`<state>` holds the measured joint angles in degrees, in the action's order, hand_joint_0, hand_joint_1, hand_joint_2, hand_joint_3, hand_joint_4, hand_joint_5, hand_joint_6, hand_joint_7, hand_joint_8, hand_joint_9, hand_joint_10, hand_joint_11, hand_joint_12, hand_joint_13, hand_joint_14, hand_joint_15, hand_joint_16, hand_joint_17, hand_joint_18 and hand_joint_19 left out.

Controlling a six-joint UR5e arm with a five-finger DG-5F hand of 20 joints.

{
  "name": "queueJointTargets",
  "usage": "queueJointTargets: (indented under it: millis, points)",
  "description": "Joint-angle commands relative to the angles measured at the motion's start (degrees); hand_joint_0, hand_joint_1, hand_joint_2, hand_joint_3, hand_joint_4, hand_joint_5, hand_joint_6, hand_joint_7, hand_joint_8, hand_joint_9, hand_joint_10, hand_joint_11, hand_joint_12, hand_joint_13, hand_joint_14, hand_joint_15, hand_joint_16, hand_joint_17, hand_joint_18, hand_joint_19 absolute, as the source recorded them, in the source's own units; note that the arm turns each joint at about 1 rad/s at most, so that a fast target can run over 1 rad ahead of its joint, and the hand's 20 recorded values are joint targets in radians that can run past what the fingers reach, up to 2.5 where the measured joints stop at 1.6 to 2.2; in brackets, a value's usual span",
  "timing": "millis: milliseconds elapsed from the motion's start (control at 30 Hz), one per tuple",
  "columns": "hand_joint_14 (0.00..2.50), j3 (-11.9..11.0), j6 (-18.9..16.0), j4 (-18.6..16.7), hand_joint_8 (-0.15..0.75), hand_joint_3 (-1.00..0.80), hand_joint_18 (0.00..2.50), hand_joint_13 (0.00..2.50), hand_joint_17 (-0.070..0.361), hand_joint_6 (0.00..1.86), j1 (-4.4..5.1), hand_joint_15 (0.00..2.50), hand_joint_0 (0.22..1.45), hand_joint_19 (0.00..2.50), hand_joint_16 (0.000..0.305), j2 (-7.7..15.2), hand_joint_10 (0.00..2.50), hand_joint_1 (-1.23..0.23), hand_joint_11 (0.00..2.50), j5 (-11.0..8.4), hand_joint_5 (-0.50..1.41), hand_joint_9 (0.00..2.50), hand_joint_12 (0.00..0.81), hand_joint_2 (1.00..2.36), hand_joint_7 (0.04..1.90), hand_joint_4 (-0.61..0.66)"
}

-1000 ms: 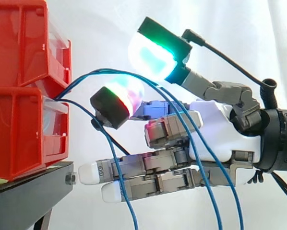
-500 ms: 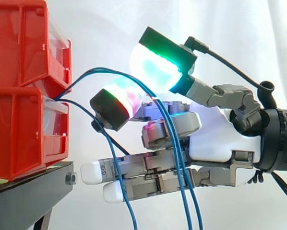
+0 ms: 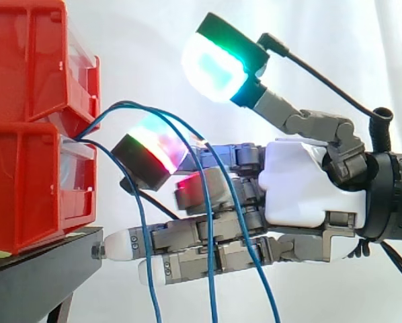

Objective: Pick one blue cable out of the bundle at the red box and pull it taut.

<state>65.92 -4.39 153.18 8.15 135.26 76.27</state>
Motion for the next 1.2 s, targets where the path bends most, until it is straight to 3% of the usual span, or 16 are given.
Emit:
queueJointTargets:
  millis: [0,267,433,700,1167]
  points:
    - [0.01,0.0,0.0,-0.1,0.441,-0.50,0.34,0.31,0.158,0.85,0.03,0.21,0.40,0.17,0.070,0.0,0.25,-0.53,1.06,0.02,-0.10,0.79,0.447,1.00,0.83,0.11]
    - [0.01,0.0,0.0,-0.1,0.461,-0.50,0.33,0.28,0.170,0.87,0.11,0.17,0.34,0.09,0.076,0.0,0.06,-0.77,1.05,-0.24,-0.10,0.72,0.468,1.00,0.84,0.14]
    - [0.01,0.0,0.0,-0.1,0.410,-0.50,0.34,0.28,0.145,0.90,0.11,0.16,0.46,0.07,0.065,0.0,0.00,-0.89,1.11,-0.24,-0.14,0.68,0.416,1.00,0.96,0.15]
    - [0.01,0.0,0.0,0.0,0.381,-0.50,0.36,0.30,0.132,0.93,0.20,0.15,0.61,0.06,0.059,0.0,0.01,-0.91,1.11,-0.24,-0.17,0.65,0.391,1.00,0.91,0.15]
    - [0.01,0.0,-0.1,0.1,0.376,-0.44,0.38,0.32,0.130,0.94,0.11,0.16,0.66,0.08,0.058,0.0,0.01,-0.84,1.11,-0.24,-0.19,0.66,0.390,1.00,0.92,0.11]
